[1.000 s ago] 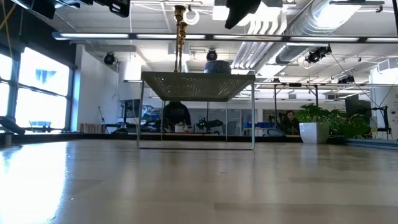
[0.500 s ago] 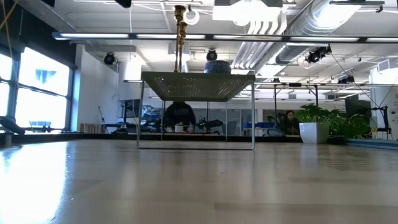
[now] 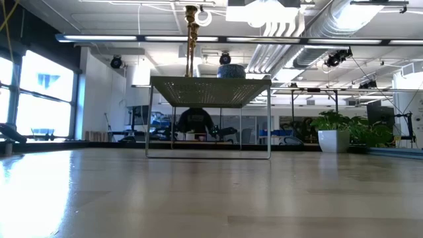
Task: Pick & Place candle stick holders
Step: Return to Home Position
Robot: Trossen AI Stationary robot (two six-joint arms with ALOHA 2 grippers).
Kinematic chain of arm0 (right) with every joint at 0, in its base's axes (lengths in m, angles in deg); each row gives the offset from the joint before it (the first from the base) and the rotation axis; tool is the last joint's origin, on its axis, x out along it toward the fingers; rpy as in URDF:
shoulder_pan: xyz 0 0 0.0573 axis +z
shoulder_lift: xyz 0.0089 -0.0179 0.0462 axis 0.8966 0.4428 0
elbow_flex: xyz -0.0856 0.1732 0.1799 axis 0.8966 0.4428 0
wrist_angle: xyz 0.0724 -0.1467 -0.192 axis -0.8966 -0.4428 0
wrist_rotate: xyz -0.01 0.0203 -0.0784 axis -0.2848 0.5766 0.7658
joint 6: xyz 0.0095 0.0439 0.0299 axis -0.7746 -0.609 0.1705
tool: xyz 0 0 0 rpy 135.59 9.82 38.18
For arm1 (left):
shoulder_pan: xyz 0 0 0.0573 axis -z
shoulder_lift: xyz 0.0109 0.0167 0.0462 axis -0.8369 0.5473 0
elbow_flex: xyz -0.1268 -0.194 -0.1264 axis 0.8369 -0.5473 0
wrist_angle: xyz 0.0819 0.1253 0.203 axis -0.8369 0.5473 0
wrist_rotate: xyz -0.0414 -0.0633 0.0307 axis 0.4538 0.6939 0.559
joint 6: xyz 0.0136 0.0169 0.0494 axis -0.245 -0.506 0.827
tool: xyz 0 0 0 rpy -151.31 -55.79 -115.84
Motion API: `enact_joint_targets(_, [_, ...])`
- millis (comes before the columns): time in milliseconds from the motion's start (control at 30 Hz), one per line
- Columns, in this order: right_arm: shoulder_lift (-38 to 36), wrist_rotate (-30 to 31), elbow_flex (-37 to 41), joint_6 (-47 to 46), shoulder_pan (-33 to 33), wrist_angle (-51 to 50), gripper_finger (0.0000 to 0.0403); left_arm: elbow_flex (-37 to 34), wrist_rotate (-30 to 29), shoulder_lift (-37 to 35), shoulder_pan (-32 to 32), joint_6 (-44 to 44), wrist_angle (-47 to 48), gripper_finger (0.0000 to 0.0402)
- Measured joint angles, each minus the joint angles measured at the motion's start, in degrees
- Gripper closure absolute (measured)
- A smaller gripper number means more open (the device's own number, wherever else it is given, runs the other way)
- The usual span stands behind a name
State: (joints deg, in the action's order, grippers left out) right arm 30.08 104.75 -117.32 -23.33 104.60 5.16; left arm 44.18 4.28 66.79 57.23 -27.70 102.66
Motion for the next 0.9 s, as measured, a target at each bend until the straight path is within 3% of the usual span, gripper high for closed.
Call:
enact_joint_targets(200, [-19.5, 14.8, 22.2, 0.1, 12.8, 16.4, 0.0402, -2.2, -5.9, -11.3, 0.0, 0.3, 10.3, 0.0401])
enact_joint_targets(433, [-37.3, 22.3, 46.8, 6.2, 16.7, 36.3, 0.0402, -11.3, -7.6, -24.6, 0.0, -4.8, 7.7, 0.0401])
enact_joint_targets(633, [-48.4, 21.8, 60.3, 15.8, 16.7, 53.7, 0.0403, -21.5, -8.1, -33.1, 0.0, -8.5, 2.1, 0.0401])
enact_joint_targets(767, [-52.8, 19.9, 69.1, 24.0, 16.5, 67.3, 0.0403, -31.4, -7.4, -36.5, 0.0, -11.8, -10.1, 0.0401])
enact_joint_targets(900, [-55.4, 15.9, 76.6, 25.5, 16.5, 74.9, 0.0403, -40.1, -7.1, -37.4, 0.0, -11.6, -18.9, 0.0401])
